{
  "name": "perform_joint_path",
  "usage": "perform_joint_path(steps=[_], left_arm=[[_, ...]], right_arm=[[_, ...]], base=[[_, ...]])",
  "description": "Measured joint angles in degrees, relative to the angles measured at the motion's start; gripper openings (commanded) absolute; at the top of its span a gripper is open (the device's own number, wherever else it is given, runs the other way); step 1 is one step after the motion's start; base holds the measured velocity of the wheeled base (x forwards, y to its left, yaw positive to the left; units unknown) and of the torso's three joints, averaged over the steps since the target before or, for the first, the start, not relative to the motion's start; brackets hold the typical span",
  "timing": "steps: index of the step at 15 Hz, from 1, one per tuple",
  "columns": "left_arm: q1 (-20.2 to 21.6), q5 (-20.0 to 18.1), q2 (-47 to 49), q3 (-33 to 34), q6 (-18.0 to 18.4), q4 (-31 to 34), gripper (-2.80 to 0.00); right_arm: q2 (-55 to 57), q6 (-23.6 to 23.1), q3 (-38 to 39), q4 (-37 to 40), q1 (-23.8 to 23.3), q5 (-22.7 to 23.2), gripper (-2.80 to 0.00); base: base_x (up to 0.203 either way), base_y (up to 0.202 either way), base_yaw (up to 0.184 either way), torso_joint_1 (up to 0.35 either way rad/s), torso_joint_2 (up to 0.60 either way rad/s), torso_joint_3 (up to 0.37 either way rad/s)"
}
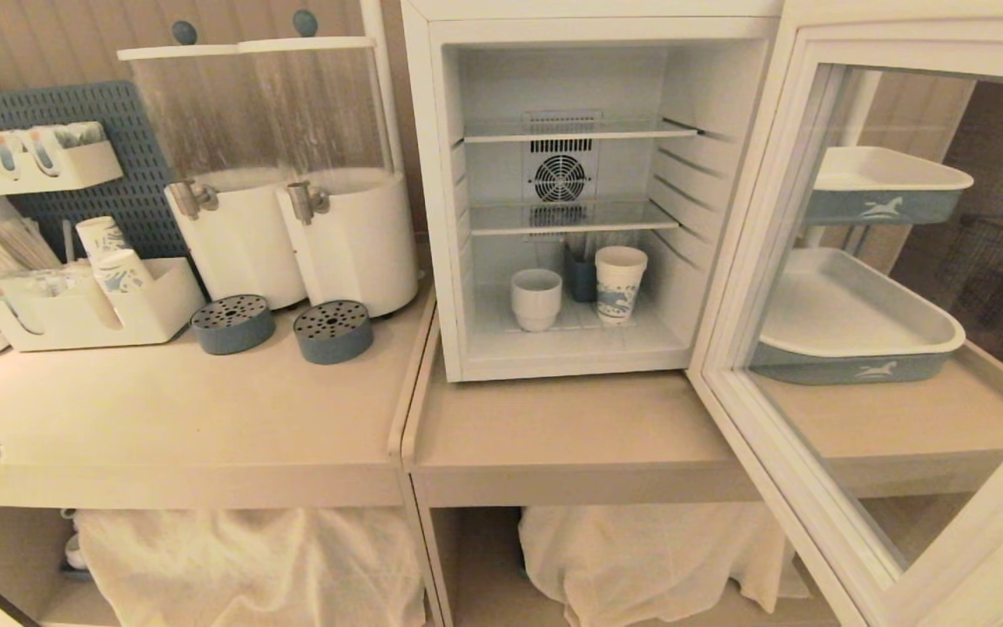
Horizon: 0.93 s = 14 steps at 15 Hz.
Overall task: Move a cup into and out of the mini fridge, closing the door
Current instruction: Take the ceramic cup out of the freezer
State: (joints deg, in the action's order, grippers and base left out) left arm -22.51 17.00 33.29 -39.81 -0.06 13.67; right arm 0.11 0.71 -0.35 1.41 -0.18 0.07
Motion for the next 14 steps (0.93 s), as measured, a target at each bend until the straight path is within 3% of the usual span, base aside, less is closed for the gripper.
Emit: perform_joint_path(steps=[3, 4, 7, 8, 10, 12, 14], left_arm=[[6.47, 6.49, -10.2, -1.12, -0.89, 12.62, -2.8], [8.75, 8.22, -12.58, -1.57, -3.35, 16.16, -2.8], [10.16, 13.52, -16.05, -6.02, -10.26, 26.05, -2.8], [10.55, 13.31, -16.57, -9.05, -11.08, 29.29, -2.8], [14.16, 8.81, -17.25, -15.69, -10.78, 35.75, -2.8], [21.36, 1.04, -17.92, -20.99, -10.57, 42.76, -2.8], [23.67, -5.91, -20.05, -23.99, -10.34, 50.31, -2.8]], right_arm=[[0.0, -0.02, -0.02, 0.13, 0.0, 0.0, -2.8], [0.0, -0.02, -0.05, 0.16, 0.0, 0.0, -2.8], [0.0, -0.02, -0.13, 0.3, -0.02, 0.0, -2.8], [0.0, -0.05, -0.13, 0.49, -0.02, -0.02, -2.8], [0.0, -0.08, -0.16, 0.5, 0.02, 0.0, -2.8], [0.0, 0.0, -0.17, 0.16, 0.0, -0.02, -2.8], [0.0, -0.02, -0.16, 0.3, 0.02, -0.02, -2.8]], base=[[0.0, 0.0, 0.0, 0.0, 0.0, 0.0], [0.0, 0.0, 0.0, 0.0, 0.0, 0.0], [0.0, 0.0, 0.0, 0.0, 0.0, 0.0], [0.0, 0.0, 0.0, 0.0, 0.0, 0.0], [0.0, 0.0, 0.0, 0.0, 0.0, 0.0], [0.0, 0.0, 0.0, 0.0, 0.0, 0.0], [0.0, 0.0, 0.0, 0.0, 0.0, 0.0]])
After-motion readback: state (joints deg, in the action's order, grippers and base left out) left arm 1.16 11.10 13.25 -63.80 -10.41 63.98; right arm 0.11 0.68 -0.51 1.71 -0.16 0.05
